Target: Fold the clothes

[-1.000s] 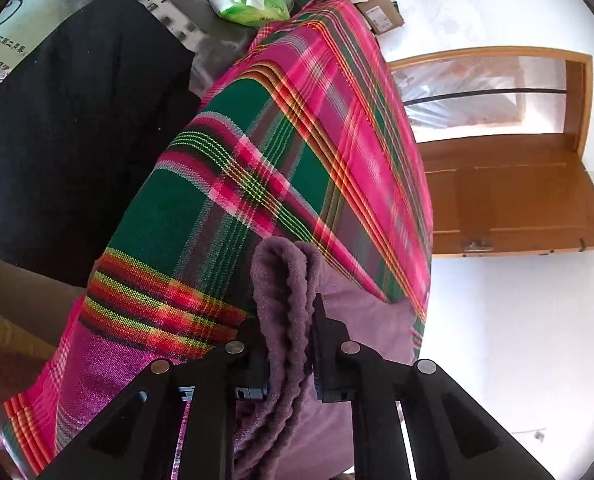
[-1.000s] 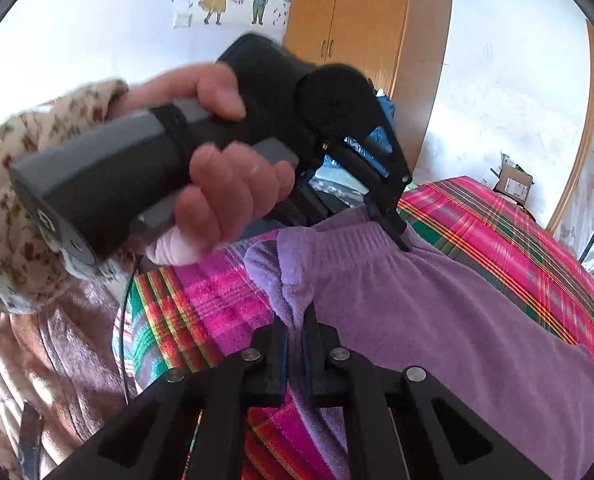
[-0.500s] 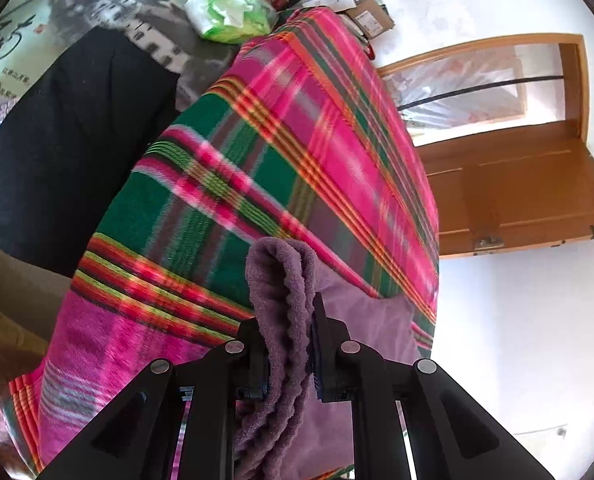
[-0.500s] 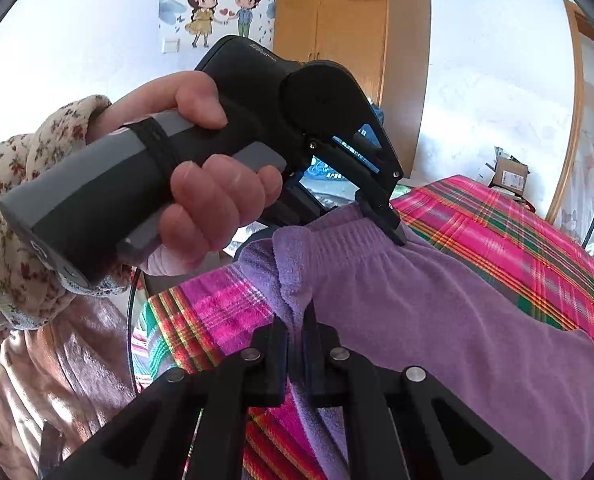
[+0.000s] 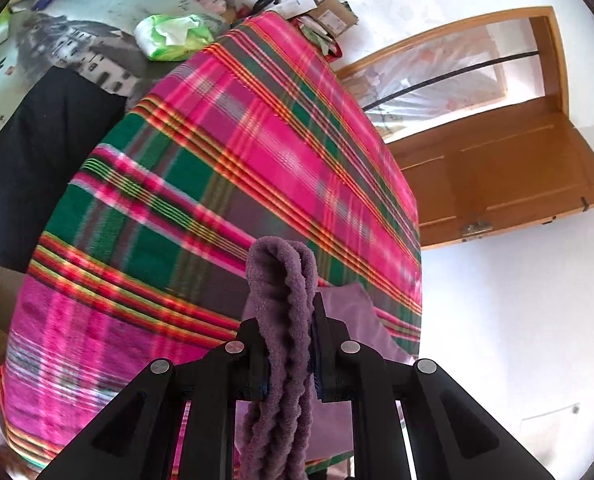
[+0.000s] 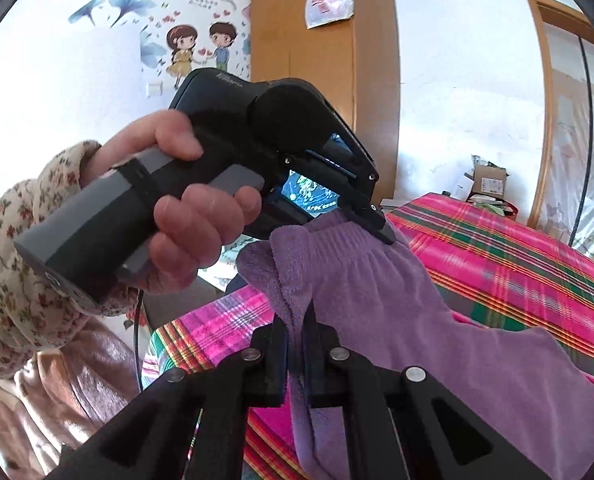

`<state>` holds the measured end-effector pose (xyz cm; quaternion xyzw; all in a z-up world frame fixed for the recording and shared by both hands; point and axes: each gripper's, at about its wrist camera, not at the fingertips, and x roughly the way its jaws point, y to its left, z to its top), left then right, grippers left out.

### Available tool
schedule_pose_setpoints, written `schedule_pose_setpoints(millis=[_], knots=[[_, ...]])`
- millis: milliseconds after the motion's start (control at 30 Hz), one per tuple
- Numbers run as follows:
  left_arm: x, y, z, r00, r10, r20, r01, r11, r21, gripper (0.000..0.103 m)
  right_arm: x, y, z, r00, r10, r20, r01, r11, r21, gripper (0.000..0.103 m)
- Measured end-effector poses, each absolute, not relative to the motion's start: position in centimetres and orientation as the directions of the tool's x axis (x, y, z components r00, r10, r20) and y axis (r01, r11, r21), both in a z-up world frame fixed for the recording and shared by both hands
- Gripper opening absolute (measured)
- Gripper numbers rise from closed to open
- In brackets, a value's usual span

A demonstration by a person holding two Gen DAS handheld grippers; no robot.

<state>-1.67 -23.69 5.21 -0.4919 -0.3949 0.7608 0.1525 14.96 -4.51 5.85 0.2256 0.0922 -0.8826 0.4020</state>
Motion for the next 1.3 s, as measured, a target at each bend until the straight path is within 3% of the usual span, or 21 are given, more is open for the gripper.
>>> schedule_pose_setpoints(millis=[500,1300], knots=[[-2.5,-16.1,7.8,-0.414,0.698,-0.584,0.048,-0.624,-0.780,0.015,15.9,3.6,8.5,-0.656,-0.639,-0.401,0.670,-0.738,0.081,0.006],[-5.9,-3.0,7.1,-0.240,0.722,-0.649,-0.046,-0.676,-0.735,0.015,15.1,14.3,7.9,-0.767,-0.490,-0.414,0.468,-0.869,0.161,0.006]])
